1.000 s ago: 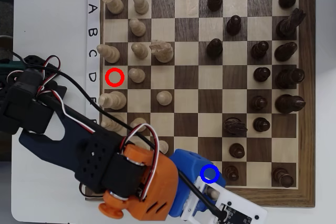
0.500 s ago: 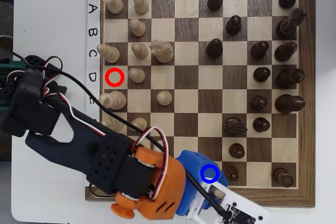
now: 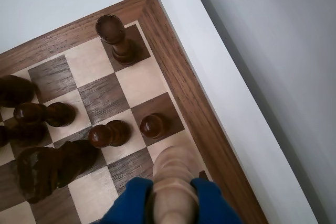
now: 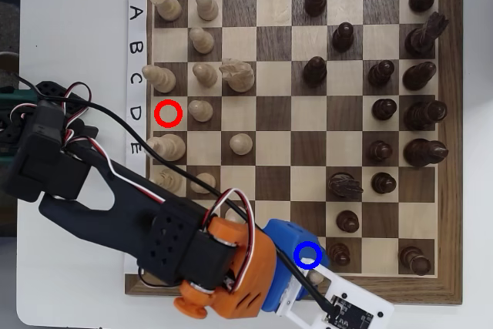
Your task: Move the piece to destination
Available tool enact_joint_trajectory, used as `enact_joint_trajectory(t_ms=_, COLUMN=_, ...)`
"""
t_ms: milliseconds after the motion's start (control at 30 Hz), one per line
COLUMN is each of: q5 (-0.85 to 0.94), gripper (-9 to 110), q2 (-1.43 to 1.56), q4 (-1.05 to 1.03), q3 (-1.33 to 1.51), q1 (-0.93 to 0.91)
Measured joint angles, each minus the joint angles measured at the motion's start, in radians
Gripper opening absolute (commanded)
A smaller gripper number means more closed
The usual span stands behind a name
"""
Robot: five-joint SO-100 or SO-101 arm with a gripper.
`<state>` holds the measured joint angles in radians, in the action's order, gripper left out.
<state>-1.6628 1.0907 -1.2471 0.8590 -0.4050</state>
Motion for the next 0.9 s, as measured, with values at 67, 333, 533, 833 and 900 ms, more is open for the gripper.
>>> enact_joint_trajectory(t_ms=67, q5=0.0, gripper=0, q2=0.0, q4=0.015, q3=0.025, q1=0.0)
enact_joint_trajectory(t_ms=333, q5=0.0, gripper=0, q2=0.0, q4=0.078, q3=0.084, q1=-0.005)
enact_joint_trajectory(t_ms=533, q5=0.0, gripper=0, q2=0.0, q4=0.106, q3=0.11, q1=-0.015)
enact_joint_trajectory(t_ms=833, q5=0.0, gripper=0, q2=0.0, q4=0.13, q3=0.153, q1=-0.018)
enact_joint_trajectory(t_ms=900, q5=0.0, gripper=0, q2=0.0, q4=0.133, q3=0.163, q1=-0.018)
